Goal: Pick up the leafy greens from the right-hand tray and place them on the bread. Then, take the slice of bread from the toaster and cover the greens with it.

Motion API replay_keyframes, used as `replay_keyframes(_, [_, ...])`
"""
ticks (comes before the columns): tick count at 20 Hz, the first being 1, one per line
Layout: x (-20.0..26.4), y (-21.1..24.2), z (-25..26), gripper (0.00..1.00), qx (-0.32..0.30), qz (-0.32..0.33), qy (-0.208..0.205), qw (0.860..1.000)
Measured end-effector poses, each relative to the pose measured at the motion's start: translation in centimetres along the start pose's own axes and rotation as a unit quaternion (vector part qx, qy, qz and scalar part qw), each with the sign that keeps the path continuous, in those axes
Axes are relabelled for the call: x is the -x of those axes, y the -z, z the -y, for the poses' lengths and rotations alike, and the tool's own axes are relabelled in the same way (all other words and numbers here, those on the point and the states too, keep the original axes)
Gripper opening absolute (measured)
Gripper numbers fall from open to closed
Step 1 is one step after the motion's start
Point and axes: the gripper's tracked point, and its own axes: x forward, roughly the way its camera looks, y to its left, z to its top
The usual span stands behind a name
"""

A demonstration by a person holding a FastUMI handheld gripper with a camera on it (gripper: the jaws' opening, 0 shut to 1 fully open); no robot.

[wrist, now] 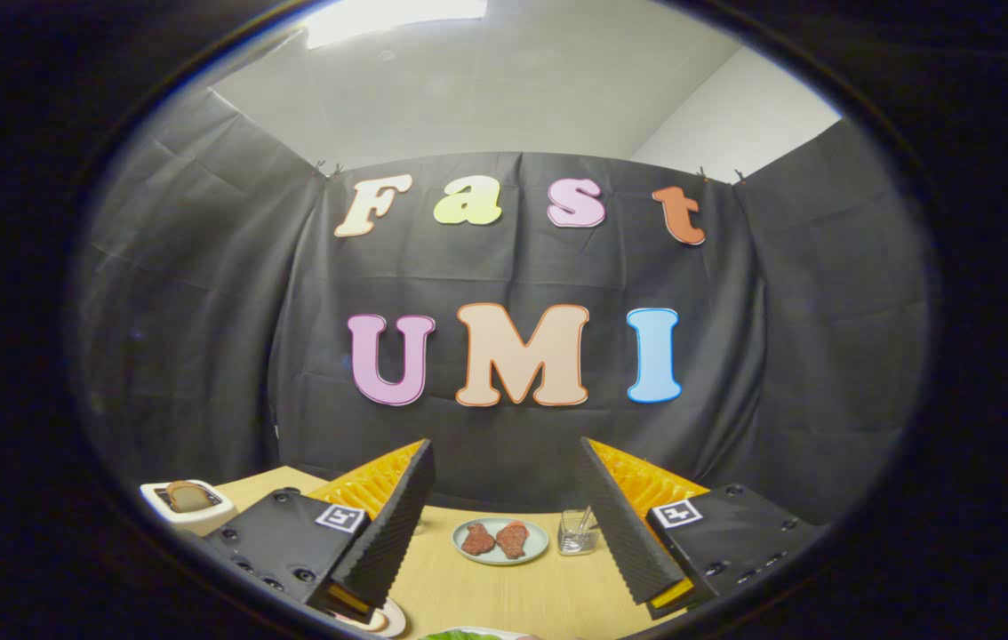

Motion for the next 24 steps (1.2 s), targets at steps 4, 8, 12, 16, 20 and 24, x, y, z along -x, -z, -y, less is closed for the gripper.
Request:
replay_keyframes(4, [0.2,0.4,0.5,1.00,-0.001,-0.006,-0.012,1.000])
replay_keyframes(8, [0.4,1.4,0.5,1.00,0.009,-0.022,-0.039,0.999])
replay_keyframes(12, [0.5,3.0,0.2,1.00,0.017,-0.046,-0.079,0.996])
replay_keyframes(16, [0.7,4.9,0.0,1.00,0.036,-0.072,-0.111,0.991])
replay_keyframes(20, [1.6,7.7,-0.7,1.00,0.063,-0.107,-0.153,0.980])
replay_keyframes(24, [2.4,10.4,-1.3,1.00,0.069,-0.136,-0.189,0.970])
